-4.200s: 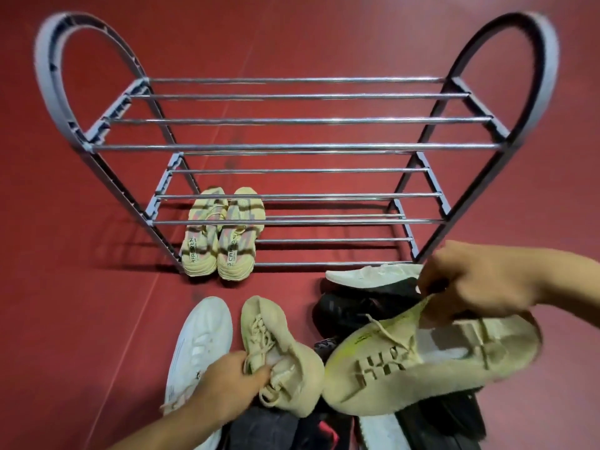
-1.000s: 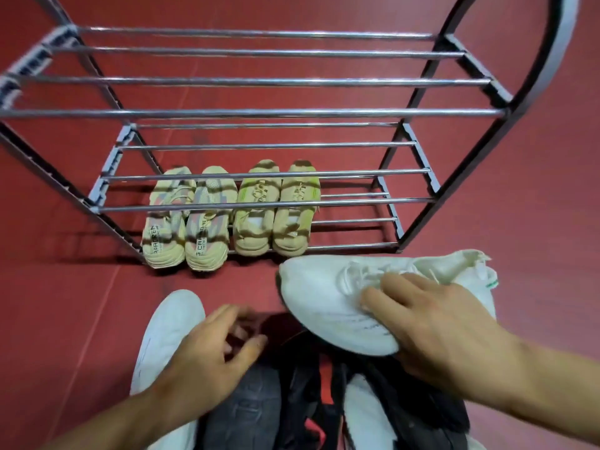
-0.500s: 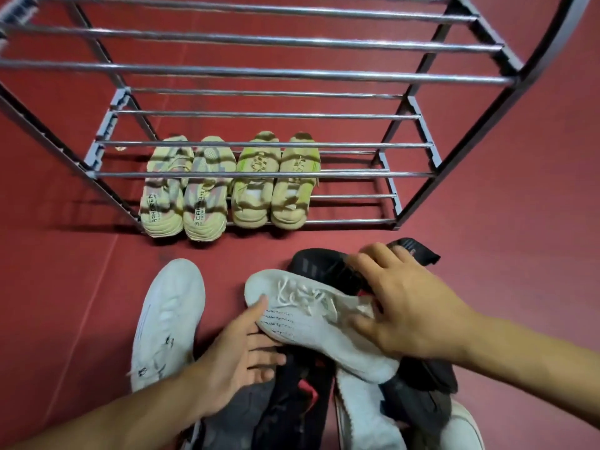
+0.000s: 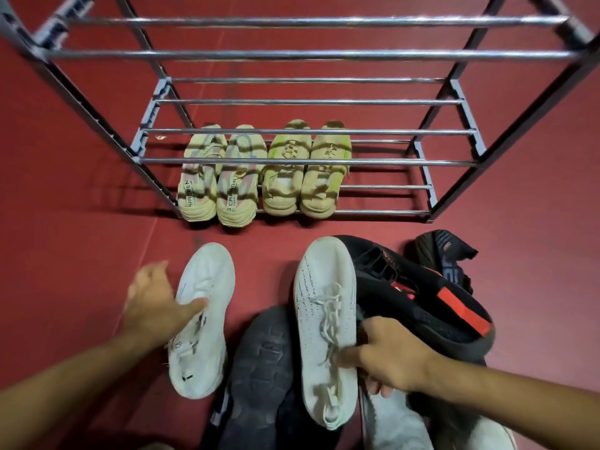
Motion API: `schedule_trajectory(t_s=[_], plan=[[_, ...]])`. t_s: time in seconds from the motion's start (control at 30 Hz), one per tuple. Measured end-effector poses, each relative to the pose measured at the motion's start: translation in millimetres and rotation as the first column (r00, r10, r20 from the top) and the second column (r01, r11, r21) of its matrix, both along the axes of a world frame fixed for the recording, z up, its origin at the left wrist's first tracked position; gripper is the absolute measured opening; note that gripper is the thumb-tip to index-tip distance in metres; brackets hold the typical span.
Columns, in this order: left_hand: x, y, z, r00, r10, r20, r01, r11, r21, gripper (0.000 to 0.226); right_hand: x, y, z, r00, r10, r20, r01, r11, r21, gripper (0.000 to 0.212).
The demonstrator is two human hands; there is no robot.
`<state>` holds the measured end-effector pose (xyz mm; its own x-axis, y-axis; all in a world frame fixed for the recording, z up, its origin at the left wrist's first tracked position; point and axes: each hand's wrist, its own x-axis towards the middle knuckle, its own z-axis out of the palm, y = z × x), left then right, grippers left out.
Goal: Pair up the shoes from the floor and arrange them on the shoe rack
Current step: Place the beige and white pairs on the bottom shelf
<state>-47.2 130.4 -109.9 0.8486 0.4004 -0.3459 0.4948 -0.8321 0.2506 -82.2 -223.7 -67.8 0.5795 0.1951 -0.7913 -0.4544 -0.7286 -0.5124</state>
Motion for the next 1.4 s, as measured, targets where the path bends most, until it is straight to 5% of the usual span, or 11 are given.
schedule_trajectory(t_s=[0.1,0.23,0.47,0.6,0.7,0.8,0.87,0.93,1.03,1.2,1.4], plan=[[-24.1,26.0,-18.5,0.947,0.206,-0.246,-0.259,0.943,-0.209,0.095,-8.9,-1.4,-1.5,0.987,0.095,0.131,-0.086,0.994,-0.070,0.059],[-42.5,9.4,-9.2,0.974,0.129,-0.184,-0.191,0.906,-0.379,0.026,-10.3,-7.8,1.8,0.953,0.179,0.244,-0.167,0.984,-0.069,0.062],[-39.4,-7.8,63.3,0.988,0.142,0.064,-0.115,0.943,-0.312,0.045,-14.8,-5.8,17.7,0.915,0.185,0.357,-0.181,0.983,-0.044,0.042],[-47.1,-51.7,106.9,0.965,0.241,0.098,-0.127,0.766,-0.631,0.041,-20.2,20.1,28.8,0.903,0.151,0.401,-0.180,0.983,0.035,0.051],[-50.0,-98.2,114.3,0.983,0.180,0.038,-0.087,0.640,-0.763,0.041,-12.4,37.1,19.5,0.947,0.238,0.217,-0.270,0.954,0.132,0.021],[-49.1,-137.6,96.6,0.996,0.011,-0.094,-0.079,0.641,-0.763,0.043,-9.9,22.1,-1.2,0.978,0.195,0.079,-0.206,0.964,0.168,0.024],[-48.2,-149.6,73.2,0.984,-0.113,-0.134,-0.004,0.750,-0.661,0.046,-11.8,4.5,-6.4,0.994,0.107,0.016,-0.108,0.983,0.150,0.031],[-48.0,-151.6,59.9,0.962,-0.262,-0.084,0.192,0.858,-0.477,0.054,-19.7,-10.9,-5.1,0.985,-0.161,-0.058,0.169,0.968,0.187,0.028],[-47.1,-142.8,59.8,0.927,-0.375,-0.005,0.327,0.812,-0.484,0.057,-29.6,-24.5,12.1,0.852,-0.511,-0.110,0.523,0.830,0.194,0.047],[-62.3,-116.8,49.7,0.968,-0.234,0.095,0.251,0.852,-0.460,0.044,-31.1,-14.1,35.0,0.947,-0.322,0.003,0.319,0.942,0.107,0.076],[-76.9,-103.5,40.0,0.965,-0.242,-0.099,0.176,0.883,-0.436,0.074,-18.2,-12.4,22.6,0.955,-0.265,0.134,0.257,0.964,0.073,0.040]])
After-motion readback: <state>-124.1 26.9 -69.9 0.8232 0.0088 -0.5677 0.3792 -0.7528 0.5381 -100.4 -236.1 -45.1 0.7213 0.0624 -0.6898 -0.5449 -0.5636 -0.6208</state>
